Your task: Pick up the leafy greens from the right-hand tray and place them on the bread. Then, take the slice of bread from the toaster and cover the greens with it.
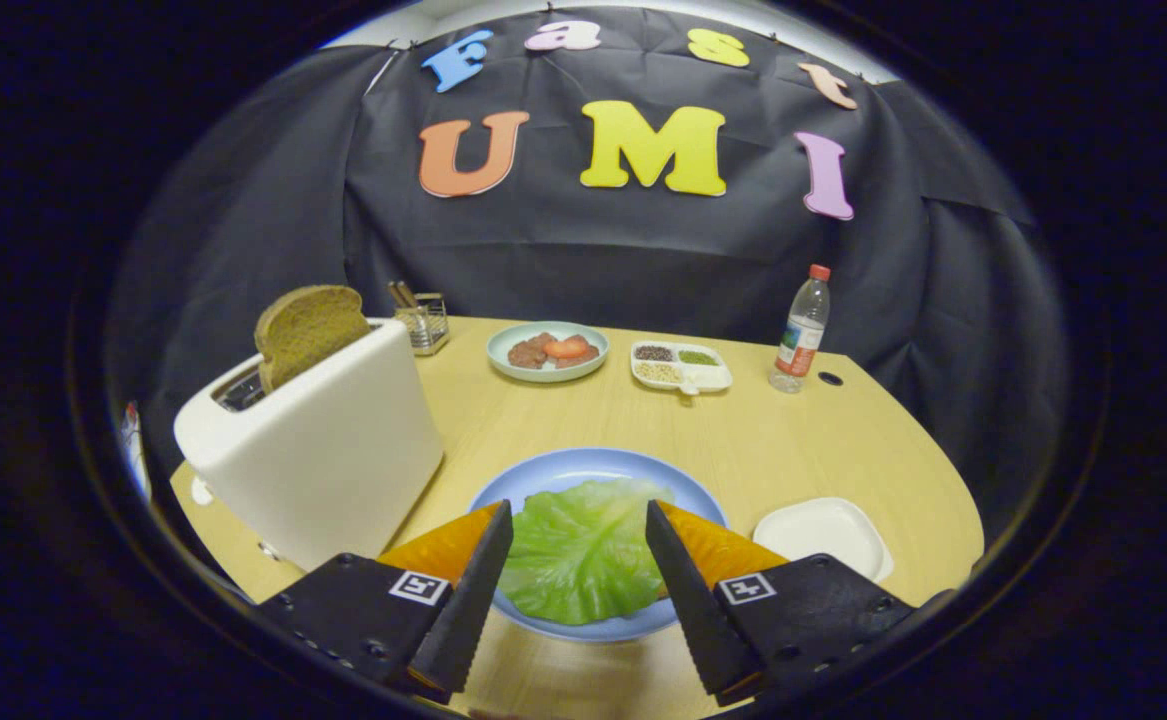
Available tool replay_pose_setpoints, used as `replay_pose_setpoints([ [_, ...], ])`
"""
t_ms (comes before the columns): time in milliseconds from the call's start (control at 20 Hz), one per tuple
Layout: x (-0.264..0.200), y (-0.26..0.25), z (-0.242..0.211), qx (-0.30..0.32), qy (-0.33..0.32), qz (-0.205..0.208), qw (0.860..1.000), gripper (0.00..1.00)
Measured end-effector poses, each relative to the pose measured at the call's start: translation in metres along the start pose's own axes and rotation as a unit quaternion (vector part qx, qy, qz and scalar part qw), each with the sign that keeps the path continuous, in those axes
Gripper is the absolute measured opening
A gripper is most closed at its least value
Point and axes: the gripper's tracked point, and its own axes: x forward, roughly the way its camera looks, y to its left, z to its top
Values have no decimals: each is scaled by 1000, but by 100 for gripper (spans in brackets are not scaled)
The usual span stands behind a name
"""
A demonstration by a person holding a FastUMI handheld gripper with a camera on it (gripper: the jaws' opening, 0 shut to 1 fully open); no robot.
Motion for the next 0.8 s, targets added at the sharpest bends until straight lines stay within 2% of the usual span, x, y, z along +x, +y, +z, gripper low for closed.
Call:
replay_pose_setpoints([
  [150,-27,23,29,18,-29,19,999,90],
  [450,-62,70,81,26,-63,61,996,91],
  [800,-43,133,119,33,-75,85,993,95],
])
